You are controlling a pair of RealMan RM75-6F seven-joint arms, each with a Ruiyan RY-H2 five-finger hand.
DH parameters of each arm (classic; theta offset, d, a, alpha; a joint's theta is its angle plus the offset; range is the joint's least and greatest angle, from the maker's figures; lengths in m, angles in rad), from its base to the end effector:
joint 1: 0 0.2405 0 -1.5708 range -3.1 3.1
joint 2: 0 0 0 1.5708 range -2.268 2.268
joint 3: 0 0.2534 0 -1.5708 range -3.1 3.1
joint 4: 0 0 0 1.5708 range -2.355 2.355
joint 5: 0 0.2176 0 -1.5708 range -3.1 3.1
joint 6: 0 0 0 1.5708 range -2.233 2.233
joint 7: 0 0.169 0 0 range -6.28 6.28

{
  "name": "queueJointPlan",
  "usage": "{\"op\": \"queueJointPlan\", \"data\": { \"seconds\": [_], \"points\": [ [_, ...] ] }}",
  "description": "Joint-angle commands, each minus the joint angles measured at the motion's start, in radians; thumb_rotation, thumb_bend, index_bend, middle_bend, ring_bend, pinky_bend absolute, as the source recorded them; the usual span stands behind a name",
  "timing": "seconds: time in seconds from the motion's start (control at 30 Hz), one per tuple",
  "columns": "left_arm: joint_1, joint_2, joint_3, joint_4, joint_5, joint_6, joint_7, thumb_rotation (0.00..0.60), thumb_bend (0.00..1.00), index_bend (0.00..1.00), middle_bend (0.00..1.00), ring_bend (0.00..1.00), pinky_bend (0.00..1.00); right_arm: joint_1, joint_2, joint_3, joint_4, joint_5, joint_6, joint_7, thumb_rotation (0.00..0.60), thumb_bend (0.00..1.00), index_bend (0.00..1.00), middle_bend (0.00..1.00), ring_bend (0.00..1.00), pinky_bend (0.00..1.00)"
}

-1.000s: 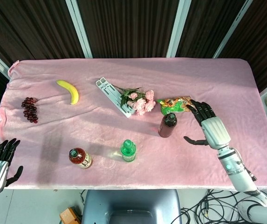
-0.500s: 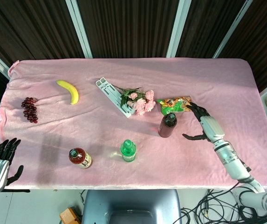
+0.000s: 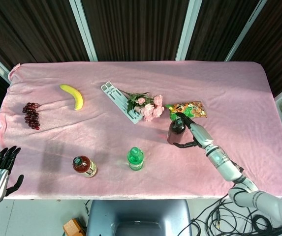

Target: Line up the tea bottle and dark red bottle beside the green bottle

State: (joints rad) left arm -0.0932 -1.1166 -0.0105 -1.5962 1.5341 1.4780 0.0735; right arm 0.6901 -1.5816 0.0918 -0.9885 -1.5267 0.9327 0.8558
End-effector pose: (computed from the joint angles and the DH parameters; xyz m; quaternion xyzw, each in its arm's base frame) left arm -0.3122 0.2005 0.1437 -0.6312 -0.3625 -0.3567 0.5856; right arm -0.2309 -0.3969 -0.0132 0.6110 -0.5742 0.4721 0.2720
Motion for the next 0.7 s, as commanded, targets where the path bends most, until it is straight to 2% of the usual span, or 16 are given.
{"op": "queueJointPlan", "data": {
  "seconds": [0.03, 0.1, 0.17, 0.23, 0.37, 0.43, 0.53, 0.7],
  "points": [
    [0.000, 0.001, -0.001, 0.000, -0.002, -0.001, -0.002, 0.600, 0.37, 0.00, 0.05, 0.03, 0.12, 0.014, -0.028, 0.011, 0.028, 0.016, -0.014, 0.002, 0.600, 0.28, 0.34, 0.24, 0.22, 0.28],
    [0.001, 0.002, -0.001, 0.000, -0.003, 0.000, -0.004, 0.600, 0.38, 0.00, 0.05, 0.03, 0.12, 0.013, -0.040, 0.017, 0.039, 0.025, -0.005, -0.008, 0.600, 0.28, 0.45, 0.32, 0.29, 0.31],
    [0.002, 0.003, -0.001, 0.001, -0.002, 0.003, -0.005, 0.600, 0.38, 0.00, 0.05, 0.03, 0.12, 0.005, -0.059, 0.031, 0.054, 0.044, 0.014, -0.030, 0.600, 0.28, 0.61, 0.42, 0.40, 0.39],
    [0.003, 0.002, -0.001, 0.001, -0.002, 0.003, -0.005, 0.600, 0.38, 0.00, 0.05, 0.03, 0.12, 0.002, -0.067, 0.035, 0.058, 0.048, 0.024, -0.035, 0.600, 0.28, 0.69, 0.46, 0.46, 0.43],
    [0.003, 0.002, 0.000, 0.001, 0.000, 0.004, -0.005, 0.600, 0.38, 0.00, 0.05, 0.03, 0.12, -0.002, -0.073, 0.039, 0.060, 0.050, 0.041, -0.037, 0.600, 0.28, 0.79, 0.52, 0.54, 0.48],
    [0.003, 0.002, 0.001, 0.001, 0.002, 0.004, -0.005, 0.600, 0.38, 0.00, 0.05, 0.03, 0.12, -0.011, -0.078, 0.037, 0.055, 0.030, 0.092, -0.043, 0.600, 0.28, 0.84, 0.55, 0.57, 0.49],
    [0.001, 0.000, 0.000, 0.001, 0.001, 0.000, -0.002, 0.600, 0.38, 0.00, 0.05, 0.03, 0.12, -0.037, -0.078, 0.018, -0.009, -0.032, 0.216, -0.080, 0.600, 0.28, 0.87, 0.58, 0.60, 0.51],
    [0.000, -0.002, 0.002, 0.000, 0.003, -0.002, 0.002, 0.600, 0.38, 0.00, 0.05, 0.03, 0.12, -0.049, -0.062, -0.007, -0.124, -0.073, 0.269, -0.122, 0.600, 0.28, 0.90, 0.60, 0.62, 0.55]
  ]
}}
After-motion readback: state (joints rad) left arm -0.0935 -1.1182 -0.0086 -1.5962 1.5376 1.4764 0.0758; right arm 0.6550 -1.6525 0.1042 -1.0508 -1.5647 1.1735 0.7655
